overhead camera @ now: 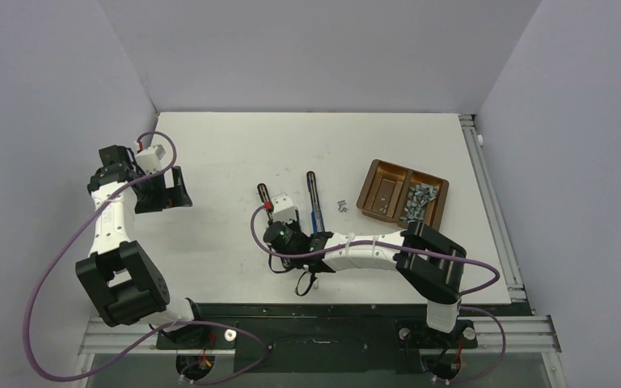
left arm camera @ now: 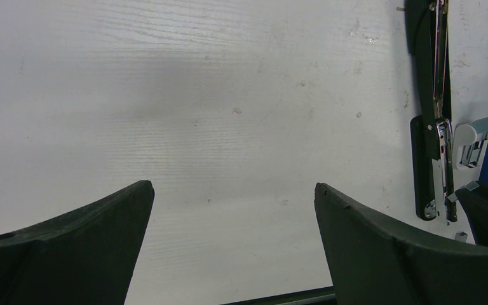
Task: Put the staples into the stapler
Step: Install the staple into the stapler.
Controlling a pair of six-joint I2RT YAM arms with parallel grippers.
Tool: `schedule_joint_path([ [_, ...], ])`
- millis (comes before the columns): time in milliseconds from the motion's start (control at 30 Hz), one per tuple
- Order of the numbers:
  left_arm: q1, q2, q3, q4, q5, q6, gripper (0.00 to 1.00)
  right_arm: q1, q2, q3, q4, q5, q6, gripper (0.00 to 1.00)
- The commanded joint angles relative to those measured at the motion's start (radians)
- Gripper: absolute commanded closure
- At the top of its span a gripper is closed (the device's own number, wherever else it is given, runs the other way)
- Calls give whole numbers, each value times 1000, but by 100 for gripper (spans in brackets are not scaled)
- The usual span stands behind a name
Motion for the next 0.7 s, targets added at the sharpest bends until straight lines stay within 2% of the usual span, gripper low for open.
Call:
schedule_joint_path([
  [0, 6, -5, 17, 27, 10, -2, 4, 5, -13, -1, 18, 2, 12, 92],
  [667, 6, -5, 23, 25, 7, 4, 4, -1, 0, -4, 6, 3, 21, 92],
])
